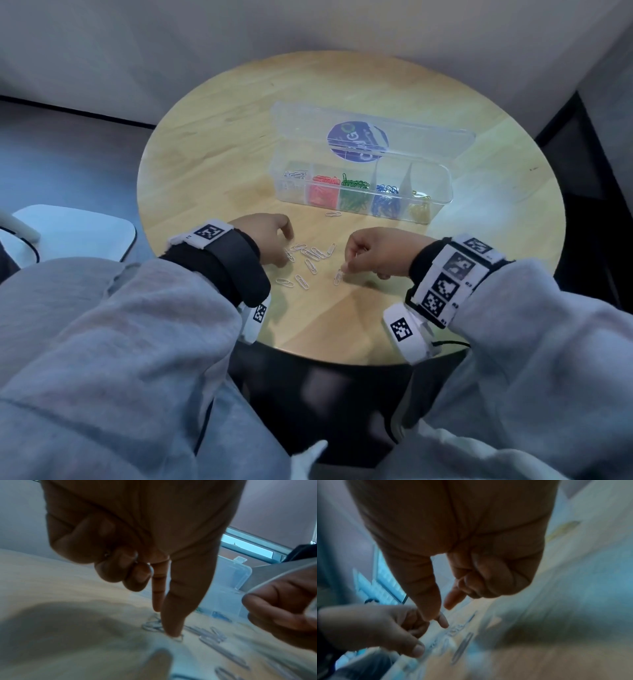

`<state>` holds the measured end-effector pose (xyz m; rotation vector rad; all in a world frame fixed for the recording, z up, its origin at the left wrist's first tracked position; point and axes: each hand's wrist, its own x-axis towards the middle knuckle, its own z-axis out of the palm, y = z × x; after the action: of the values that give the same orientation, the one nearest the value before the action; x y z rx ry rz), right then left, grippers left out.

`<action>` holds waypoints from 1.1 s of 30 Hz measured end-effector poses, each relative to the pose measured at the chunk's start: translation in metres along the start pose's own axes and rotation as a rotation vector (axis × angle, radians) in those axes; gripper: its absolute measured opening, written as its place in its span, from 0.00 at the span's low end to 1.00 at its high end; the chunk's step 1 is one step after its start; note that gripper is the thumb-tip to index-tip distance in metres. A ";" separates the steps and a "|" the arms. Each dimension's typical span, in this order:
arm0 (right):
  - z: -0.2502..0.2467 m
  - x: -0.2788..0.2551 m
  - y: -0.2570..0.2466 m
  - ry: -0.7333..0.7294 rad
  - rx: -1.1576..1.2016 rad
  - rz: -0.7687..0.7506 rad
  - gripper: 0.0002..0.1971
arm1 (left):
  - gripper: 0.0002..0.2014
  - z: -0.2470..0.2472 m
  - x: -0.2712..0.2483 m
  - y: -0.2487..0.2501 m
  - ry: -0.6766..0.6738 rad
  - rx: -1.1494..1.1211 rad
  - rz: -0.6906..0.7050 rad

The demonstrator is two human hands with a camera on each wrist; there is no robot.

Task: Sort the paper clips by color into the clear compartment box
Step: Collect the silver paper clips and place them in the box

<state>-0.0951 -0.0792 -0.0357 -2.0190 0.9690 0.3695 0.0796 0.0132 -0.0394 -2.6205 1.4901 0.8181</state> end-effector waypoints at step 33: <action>-0.014 0.006 0.008 -0.086 0.788 0.084 0.13 | 0.09 -0.014 0.001 0.000 -0.165 -0.600 -0.075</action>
<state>-0.0983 -0.0958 -0.0352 -1.2414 0.9514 0.0856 0.0860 0.0093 -0.0279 -2.8623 1.2386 1.6433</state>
